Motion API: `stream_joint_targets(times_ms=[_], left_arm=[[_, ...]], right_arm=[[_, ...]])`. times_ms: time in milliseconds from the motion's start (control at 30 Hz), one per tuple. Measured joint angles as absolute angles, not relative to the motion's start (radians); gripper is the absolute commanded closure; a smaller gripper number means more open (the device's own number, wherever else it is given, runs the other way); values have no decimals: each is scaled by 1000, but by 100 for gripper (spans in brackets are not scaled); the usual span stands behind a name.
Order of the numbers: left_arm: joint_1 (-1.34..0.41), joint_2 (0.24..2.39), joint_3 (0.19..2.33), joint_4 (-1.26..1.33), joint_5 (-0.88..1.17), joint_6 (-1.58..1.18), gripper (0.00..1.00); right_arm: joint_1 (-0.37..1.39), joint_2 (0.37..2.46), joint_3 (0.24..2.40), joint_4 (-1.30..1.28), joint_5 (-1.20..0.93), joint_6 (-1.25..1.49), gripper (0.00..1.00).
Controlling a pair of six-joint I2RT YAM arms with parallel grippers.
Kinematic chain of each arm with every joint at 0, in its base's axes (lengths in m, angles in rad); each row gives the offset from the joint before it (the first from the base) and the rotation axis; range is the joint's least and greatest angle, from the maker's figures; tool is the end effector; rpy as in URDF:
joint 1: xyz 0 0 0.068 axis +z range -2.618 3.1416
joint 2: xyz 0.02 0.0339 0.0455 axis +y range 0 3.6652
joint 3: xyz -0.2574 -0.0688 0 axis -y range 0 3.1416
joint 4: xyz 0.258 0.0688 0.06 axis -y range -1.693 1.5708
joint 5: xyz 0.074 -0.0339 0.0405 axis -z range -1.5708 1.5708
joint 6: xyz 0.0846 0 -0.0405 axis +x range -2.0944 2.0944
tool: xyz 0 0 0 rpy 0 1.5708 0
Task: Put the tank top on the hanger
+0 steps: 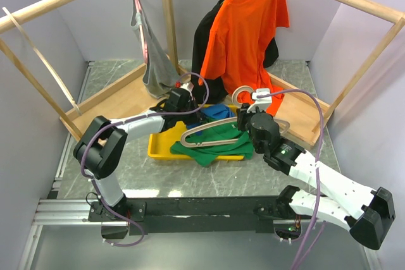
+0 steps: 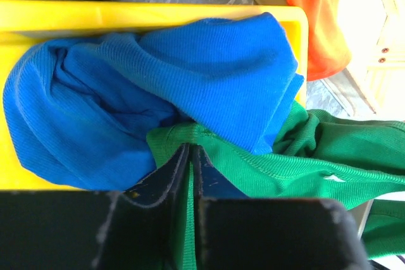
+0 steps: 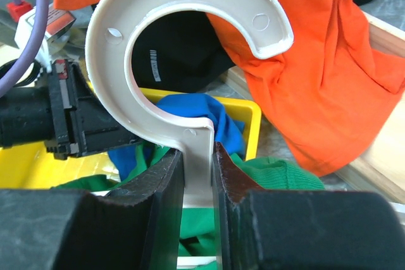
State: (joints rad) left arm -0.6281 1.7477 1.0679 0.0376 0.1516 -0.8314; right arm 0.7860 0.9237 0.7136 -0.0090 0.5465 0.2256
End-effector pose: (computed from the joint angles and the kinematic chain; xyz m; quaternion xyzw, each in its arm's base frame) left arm 0.3403 -0.2629 0.1569 -0.0567 0.8904 -0.3481 0.2877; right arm 0.2236 0.1617 0.2919 -0.0455 0.7686 0.1077 0.6289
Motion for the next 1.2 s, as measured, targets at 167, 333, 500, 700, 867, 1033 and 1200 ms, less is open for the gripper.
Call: stream_joint_targets(times_ms=[167, 333, 500, 700, 867, 1033, 1200], left_arm=[[-628, 1748, 1066, 40, 154, -825, 86], [-632, 1748, 1066, 35, 164, -805, 55], [-649, 1758, 1066, 20, 163, -798, 56], [-667, 1790, 1068, 9, 155, -797, 75], [-670, 1792, 1068, -2, 124, -798, 95], [-670, 1754, 1060, -36, 68, -797, 99], [-669, 1648, 1027, -45, -1, -797, 99]], right_arm=[[786, 929, 714, -15, 561, 226, 100], [786, 930, 715, -16, 562, 226, 100], [786, 933, 719, -17, 562, 226, 100], [787, 934, 720, -18, 565, 226, 100], [788, 937, 720, -18, 578, 226, 100], [788, 959, 740, -39, 655, 236, 100], [788, 981, 765, -58, 783, 264, 100]])
